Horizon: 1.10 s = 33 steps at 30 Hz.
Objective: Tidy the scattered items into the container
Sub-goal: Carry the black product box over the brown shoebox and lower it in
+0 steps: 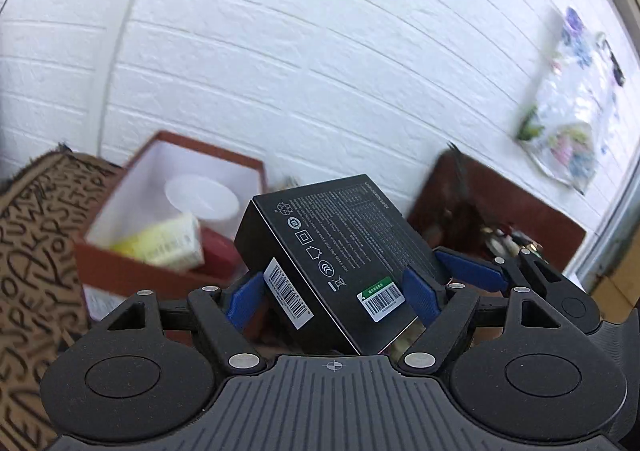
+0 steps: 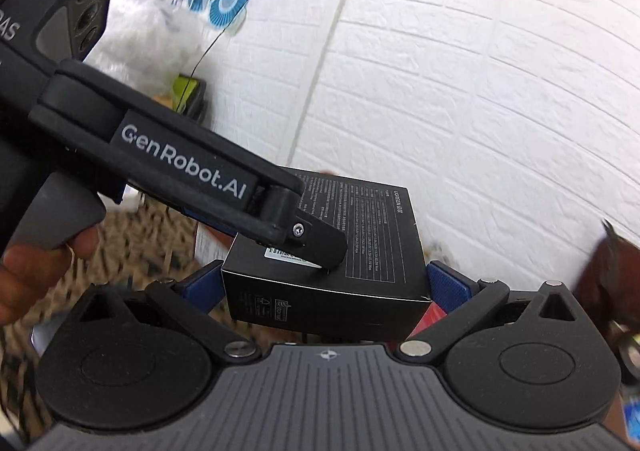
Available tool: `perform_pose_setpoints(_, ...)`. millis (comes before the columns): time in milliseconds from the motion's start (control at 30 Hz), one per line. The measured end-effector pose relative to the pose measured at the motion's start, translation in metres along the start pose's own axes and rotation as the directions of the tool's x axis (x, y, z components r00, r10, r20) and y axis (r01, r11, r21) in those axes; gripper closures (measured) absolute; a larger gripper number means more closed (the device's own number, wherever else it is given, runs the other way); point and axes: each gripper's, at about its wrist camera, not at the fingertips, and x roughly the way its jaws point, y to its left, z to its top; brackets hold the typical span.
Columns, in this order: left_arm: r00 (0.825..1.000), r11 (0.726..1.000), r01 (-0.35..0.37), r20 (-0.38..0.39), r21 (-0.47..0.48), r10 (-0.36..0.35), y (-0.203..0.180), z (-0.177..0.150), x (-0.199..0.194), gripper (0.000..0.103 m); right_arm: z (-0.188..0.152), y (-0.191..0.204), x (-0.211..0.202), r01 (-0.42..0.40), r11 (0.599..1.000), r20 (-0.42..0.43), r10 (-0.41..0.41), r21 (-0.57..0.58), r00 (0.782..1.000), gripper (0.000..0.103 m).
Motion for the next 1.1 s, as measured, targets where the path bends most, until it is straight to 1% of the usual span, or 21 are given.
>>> perform_pose_setpoints(67, 1.000, 1.000, -0.020, -0.002, -0.002, 0.020, 0.014, 0.015, 0.011, 0.026, 0.012, -0.003, 0.021, -0.011, 1.000, 0.000, 0.011, 0.012, 1.000, 0.000)
perform_pose_setpoints(167, 0.999, 0.999, -0.040, -0.022, -0.030, 0.039, 0.039, 0.036, 0.033, 0.026, 0.028, -0.010, 0.056, -0.032, 0.999, -0.017, 0.032, 0.043, 0.999, 0.000)
perform_pose_setpoints(267, 0.998, 0.995, -0.036, -0.058, -0.092, 0.031, 0.069, 0.052, 0.060, 0.026, 0.037, -0.019, 0.095, -0.054, 0.995, -0.043, 0.057, 0.081, 0.997, 0.000)
perform_pose_setpoints(400, 0.995, 0.985, -0.025, -0.104, -0.170, 0.007, 0.108, 0.069, 0.095, 0.025, 0.046, -0.025, 0.135, -0.065, 0.993, -0.071, 0.073, 0.103, 0.995, 0.000)
perform_pose_setpoints(600, 0.988, 0.981, -0.076, -0.145, -0.179, 0.051, 0.144, 0.087, 0.147, 0.025, 0.048, -0.034, 0.197, -0.079, 0.991, -0.121, 0.093, 0.112, 0.988, 0.000)
perform_pose_setpoints(633, 0.987, 0.980, -0.082, -0.148, -0.181, 0.055, 0.150, 0.091, 0.156, 0.018, 0.048, -0.035, 0.208, -0.079, 0.991, -0.129, 0.092, 0.108, 0.987, 0.000)
perform_pose_setpoints(667, 0.985, 0.978, -0.093, -0.158, -0.187, 0.063, 0.155, 0.095, 0.165, 0.015, 0.048, -0.036, 0.219, -0.077, 0.992, -0.139, 0.091, 0.102, 0.986, 0.000)
perform_pose_setpoints(733, 0.978, 0.965, -0.138, -0.186, -0.221, 0.098, 0.166, 0.099, 0.178, 0.012, 0.050, -0.035, 0.244, -0.083, 0.994, -0.175, 0.094, 0.071, 0.980, 0.000)
perform_pose_setpoints(767, 0.977, 0.961, -0.140, -0.189, -0.238, 0.095, 0.170, 0.101, 0.180, 0.011, 0.051, -0.031, 0.256, -0.087, 0.995, -0.202, 0.095, 0.046, 0.975, 0.000)
perform_pose_setpoints(833, 0.981, 0.967, -0.114, -0.179, -0.227, 0.074, 0.169, 0.102, 0.178, 0.009, 0.053, -0.024, 0.265, -0.095, 0.995, -0.227, 0.091, -0.007, 0.970, 0.000)
perform_pose_setpoints(933, 0.981, 0.980, -0.122, -0.172, -0.158, 0.094, 0.162, 0.100, 0.172, 0.008, 0.049, -0.014, 0.262, -0.108, 0.989, -0.222, 0.085, -0.097, 0.971, 0.000)
perform_pose_setpoints(1000, 0.978, 0.982, -0.128, -0.182, -0.140, 0.102, 0.158, 0.098, 0.168, 0.008, 0.046, -0.014, 0.258, -0.100, 0.990, -0.218, 0.077, -0.095, 0.973, 0.000)
perform_pose_setpoints(1067, 0.978, 0.981, -0.134, -0.180, -0.142, 0.107, 0.156, 0.098, 0.162, 0.009, 0.045, -0.017, 0.254, -0.090, 0.994, -0.207, 0.076, -0.058, 0.975, 0.000)
perform_pose_setpoints(1100, 0.980, 0.980, -0.133, -0.166, -0.146, 0.108, 0.156, 0.099, 0.157, 0.006, 0.045, -0.021, 0.249, -0.088, 0.996, -0.186, 0.081, -0.030, 0.979, 0.000)
